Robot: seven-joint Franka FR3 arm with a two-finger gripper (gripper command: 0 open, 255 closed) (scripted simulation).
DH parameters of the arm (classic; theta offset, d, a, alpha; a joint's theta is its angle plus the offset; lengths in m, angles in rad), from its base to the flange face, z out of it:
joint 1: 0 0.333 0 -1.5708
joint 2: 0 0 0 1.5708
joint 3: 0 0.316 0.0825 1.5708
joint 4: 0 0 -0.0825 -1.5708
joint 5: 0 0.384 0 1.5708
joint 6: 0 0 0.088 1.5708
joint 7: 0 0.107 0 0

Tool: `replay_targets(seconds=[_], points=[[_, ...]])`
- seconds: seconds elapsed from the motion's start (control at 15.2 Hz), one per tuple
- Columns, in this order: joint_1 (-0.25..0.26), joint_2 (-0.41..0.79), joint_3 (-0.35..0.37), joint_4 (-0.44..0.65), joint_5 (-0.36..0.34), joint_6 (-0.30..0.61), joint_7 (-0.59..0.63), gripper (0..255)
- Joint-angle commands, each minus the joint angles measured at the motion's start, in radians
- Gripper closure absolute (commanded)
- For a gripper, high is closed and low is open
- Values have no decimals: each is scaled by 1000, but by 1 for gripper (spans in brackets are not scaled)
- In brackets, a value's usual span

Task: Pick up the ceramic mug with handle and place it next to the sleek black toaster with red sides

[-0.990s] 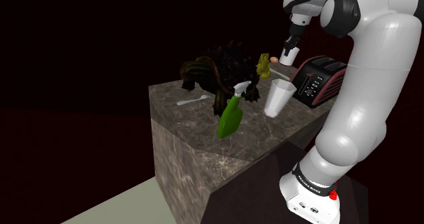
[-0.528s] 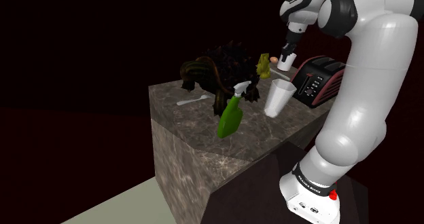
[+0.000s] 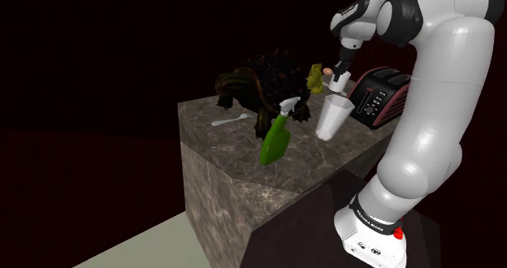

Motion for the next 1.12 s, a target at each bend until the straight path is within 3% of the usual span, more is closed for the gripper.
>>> replay_targets(seconds=[0.0, 0.53, 1.06], points=[[-5, 15, 5, -7, 11, 19, -5, 255], [-19, 66, 28, -63, 52, 116, -27, 255], [-19, 66, 28, -63, 52, 116, -27, 255]])
